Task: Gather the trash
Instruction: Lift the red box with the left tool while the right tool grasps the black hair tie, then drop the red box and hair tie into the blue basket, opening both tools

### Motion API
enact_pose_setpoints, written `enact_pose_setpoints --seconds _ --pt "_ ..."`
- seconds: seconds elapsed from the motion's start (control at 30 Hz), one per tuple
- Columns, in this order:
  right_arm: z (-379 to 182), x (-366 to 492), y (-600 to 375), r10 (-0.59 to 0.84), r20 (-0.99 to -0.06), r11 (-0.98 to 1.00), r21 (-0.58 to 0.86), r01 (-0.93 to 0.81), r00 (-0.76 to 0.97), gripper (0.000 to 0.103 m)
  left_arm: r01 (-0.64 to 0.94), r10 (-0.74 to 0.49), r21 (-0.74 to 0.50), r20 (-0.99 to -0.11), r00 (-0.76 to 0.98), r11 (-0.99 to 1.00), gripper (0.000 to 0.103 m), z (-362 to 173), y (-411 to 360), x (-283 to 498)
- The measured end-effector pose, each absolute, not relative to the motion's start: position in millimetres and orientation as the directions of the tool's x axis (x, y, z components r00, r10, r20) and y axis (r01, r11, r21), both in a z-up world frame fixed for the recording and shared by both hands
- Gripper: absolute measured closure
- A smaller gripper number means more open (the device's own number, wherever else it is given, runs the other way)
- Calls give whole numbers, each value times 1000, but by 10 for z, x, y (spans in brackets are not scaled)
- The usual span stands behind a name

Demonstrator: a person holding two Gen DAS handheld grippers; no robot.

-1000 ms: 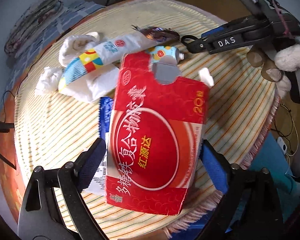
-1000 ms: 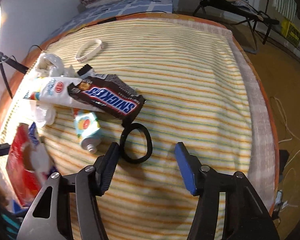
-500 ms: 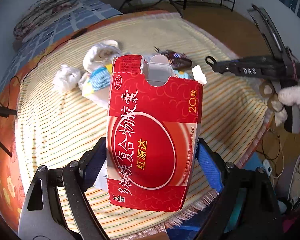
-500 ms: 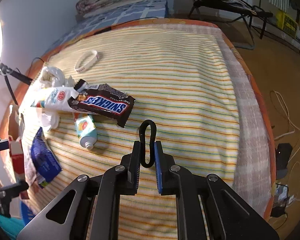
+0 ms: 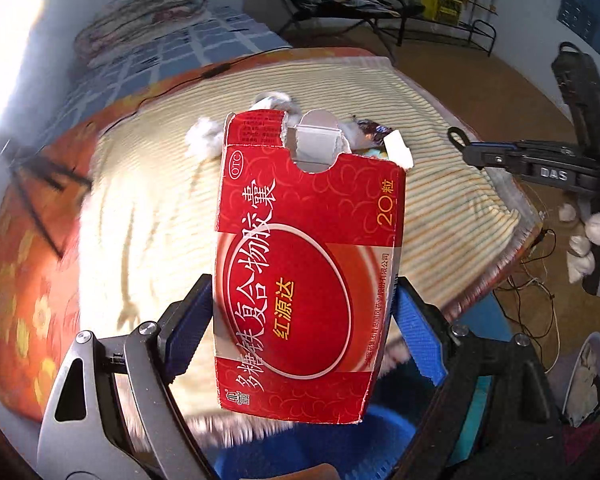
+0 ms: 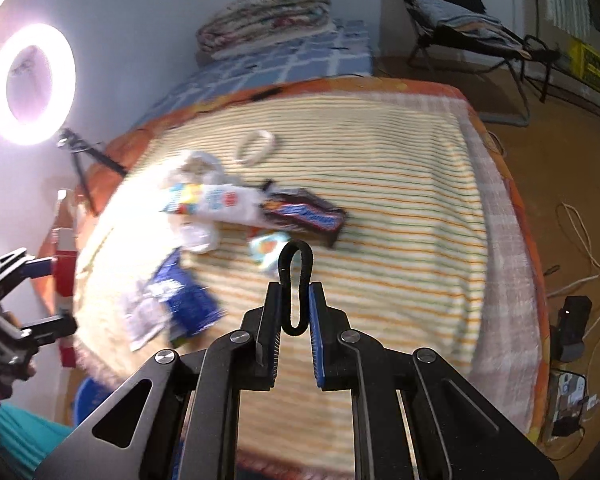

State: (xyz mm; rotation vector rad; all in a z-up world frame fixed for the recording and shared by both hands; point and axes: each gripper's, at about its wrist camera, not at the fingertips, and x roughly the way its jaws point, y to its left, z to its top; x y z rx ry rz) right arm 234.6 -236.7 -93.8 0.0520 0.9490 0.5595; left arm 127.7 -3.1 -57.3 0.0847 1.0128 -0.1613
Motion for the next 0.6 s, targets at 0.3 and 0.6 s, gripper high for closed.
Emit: enact_pose_setpoints --seconds 0.3,0.6 --pt "-652 1557 -1953 586 -718 759 324 -564 375 92 15 -82 -87 -849 521 996 14 -637 240 432" --pt "-683 777 -1464 630 -730 656 317 -685 264 92 -129 -58 -142 -860 508 981 14 -900 421 -281"
